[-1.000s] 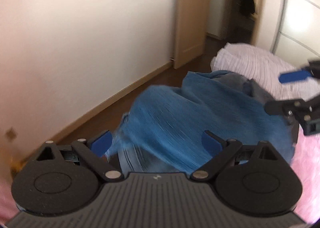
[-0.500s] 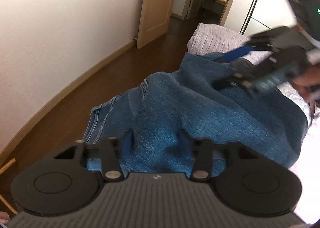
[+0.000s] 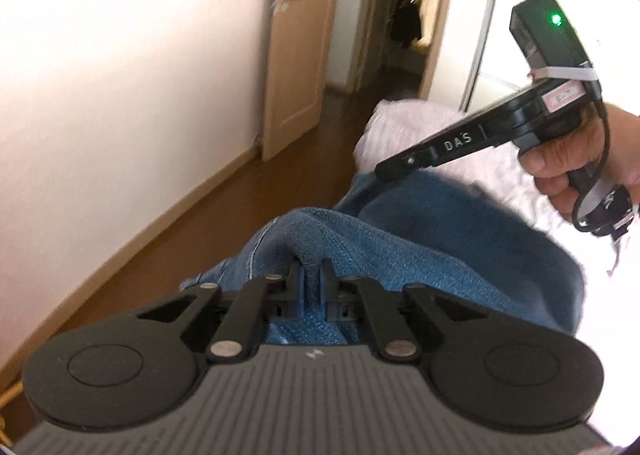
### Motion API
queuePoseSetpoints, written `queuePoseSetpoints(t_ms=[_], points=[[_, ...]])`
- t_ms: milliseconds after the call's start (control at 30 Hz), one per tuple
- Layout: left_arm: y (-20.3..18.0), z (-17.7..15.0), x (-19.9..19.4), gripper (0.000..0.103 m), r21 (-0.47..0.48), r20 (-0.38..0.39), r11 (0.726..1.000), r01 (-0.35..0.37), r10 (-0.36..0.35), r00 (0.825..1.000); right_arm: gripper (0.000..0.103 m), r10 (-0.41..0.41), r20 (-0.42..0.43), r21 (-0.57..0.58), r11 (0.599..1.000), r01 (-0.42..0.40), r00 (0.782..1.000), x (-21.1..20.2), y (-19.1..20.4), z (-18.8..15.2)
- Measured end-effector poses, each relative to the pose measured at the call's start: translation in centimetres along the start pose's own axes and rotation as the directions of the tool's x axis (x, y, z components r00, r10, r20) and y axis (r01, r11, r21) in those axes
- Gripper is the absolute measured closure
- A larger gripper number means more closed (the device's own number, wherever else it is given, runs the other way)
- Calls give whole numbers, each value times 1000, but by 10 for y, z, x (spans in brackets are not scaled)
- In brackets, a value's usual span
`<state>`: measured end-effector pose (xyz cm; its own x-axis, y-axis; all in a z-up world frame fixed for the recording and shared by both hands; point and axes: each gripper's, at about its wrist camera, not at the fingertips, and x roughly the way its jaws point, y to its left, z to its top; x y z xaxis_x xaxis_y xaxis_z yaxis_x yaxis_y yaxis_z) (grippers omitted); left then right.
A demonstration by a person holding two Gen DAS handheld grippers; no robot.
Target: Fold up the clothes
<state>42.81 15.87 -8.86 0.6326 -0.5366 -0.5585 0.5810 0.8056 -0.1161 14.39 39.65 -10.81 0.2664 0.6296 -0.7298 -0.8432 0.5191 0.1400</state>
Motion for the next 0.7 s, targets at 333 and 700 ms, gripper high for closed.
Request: queuePoseSetpoints(t_ms=[333, 700], points=[[-128, 24, -68, 103, 188, 162, 981, 57, -88, 983, 103, 45, 268, 31, 998, -55, 962, -158, 0, -22], [-143, -37, -76, 55, 154, 69, 976, -152, 143, 987, 25, -33, 164, -97, 994, 49, 986, -151, 24, -122]])
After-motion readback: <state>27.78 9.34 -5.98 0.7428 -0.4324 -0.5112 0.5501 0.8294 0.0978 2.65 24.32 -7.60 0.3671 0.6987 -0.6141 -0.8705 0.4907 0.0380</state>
